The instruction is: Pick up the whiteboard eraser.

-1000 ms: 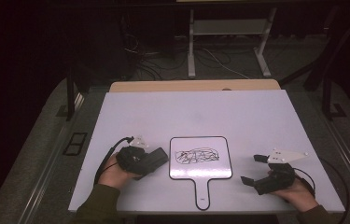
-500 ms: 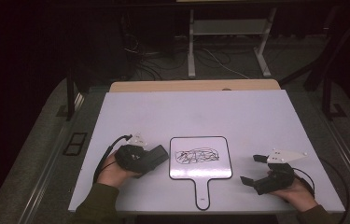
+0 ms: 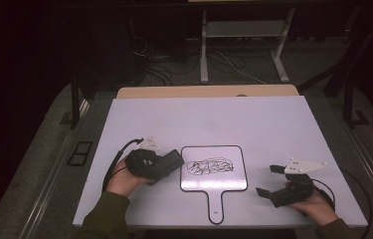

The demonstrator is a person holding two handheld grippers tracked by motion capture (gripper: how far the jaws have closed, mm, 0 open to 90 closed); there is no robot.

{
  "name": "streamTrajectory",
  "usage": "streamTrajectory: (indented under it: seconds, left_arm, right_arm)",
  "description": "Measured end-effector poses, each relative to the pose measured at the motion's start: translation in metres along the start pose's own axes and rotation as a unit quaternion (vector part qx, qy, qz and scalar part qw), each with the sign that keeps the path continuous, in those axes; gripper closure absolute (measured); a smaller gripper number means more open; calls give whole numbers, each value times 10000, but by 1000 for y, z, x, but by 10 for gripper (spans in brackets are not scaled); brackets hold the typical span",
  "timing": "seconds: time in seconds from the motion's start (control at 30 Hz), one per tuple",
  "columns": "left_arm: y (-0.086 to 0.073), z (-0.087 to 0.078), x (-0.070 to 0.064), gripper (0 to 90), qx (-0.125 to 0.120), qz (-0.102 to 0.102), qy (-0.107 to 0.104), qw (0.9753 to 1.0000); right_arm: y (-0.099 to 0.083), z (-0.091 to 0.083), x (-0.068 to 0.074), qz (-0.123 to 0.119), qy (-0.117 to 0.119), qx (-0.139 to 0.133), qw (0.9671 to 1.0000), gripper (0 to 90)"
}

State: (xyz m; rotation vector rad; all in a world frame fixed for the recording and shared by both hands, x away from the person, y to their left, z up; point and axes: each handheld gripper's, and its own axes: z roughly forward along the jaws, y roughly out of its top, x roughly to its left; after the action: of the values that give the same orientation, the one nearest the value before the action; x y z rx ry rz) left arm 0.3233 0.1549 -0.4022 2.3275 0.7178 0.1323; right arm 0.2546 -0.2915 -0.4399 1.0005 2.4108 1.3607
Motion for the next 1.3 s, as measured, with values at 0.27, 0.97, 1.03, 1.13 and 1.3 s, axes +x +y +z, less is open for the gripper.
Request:
streamTrajectory:
  seconds: [0.27, 0.97, 1.03, 1.13, 1.3]
  left_arm:
    - [10, 0, 1, 388, -73, 76, -47, 9999]
    - [32, 6, 5, 388, -146, 176, -162, 9996]
    - [33, 7, 5, 387, -167, 154, -169, 9996]
    - [36, 9, 5, 388, -170, 172, -174, 9996]
    - [41, 14, 4, 387, -143, 198, -215, 9995]
  right_arm:
    - [0, 0, 0, 7, -1, 8, 10000, 0]
    - [-1, 1, 0, 18, -2, 15, 10000, 0]
    - [-1, 1, 0, 21, -10, 2, 10000, 0]
    - [-1, 1, -1, 30, -16, 2, 10000, 0]
    - [0, 1, -1, 42, -6, -6, 10000, 0]
